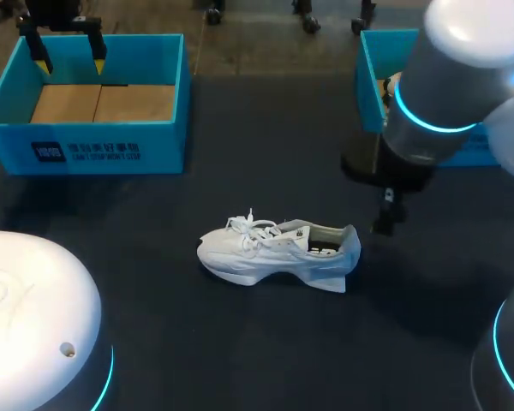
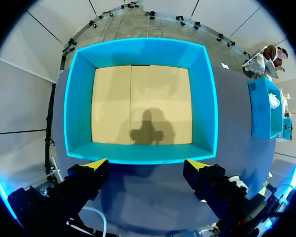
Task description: Take the shoe out of the shoebox, open the shoe tongue, remove and reinsert the insole, then place the shoe into the shoebox
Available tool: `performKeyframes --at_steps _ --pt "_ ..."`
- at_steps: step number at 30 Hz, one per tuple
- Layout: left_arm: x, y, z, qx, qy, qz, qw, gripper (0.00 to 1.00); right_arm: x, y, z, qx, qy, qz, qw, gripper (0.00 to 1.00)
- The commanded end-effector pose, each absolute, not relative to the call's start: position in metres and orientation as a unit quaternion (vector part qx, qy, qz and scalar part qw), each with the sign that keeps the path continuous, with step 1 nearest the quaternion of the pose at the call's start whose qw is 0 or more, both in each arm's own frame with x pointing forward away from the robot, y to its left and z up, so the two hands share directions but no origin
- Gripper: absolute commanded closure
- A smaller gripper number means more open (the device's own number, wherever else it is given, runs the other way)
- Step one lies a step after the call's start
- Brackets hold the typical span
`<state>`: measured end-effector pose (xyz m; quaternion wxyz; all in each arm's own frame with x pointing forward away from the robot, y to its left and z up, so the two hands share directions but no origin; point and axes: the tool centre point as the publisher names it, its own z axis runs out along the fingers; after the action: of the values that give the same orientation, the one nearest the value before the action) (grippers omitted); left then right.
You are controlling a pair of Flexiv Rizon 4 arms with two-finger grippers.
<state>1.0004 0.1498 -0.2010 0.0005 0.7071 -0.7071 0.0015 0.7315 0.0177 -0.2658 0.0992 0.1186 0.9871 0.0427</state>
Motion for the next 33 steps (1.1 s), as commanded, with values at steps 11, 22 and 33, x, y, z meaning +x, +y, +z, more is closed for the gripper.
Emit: performKeyframes --at_steps 11,22,33 --pt "1.000 0.150 -0.200 0.707 -0.707 0.001 0.000 0.00 0.710 -0.014 -0.280 0.046 0.955 0.275 0.101 0.00" --pt "1.000 0.150 -0.200 0.707 -0.707 0.001 0.000 0.00 0.707 -0.027 -0.309 0.027 0.939 0.337 0.066 0.00" --pt "1.000 0.150 -0.200 0.707 -0.707 0.001 0.000 0.00 0.706 -0.035 -0.315 -0.002 0.913 0.401 0.078 0.00"
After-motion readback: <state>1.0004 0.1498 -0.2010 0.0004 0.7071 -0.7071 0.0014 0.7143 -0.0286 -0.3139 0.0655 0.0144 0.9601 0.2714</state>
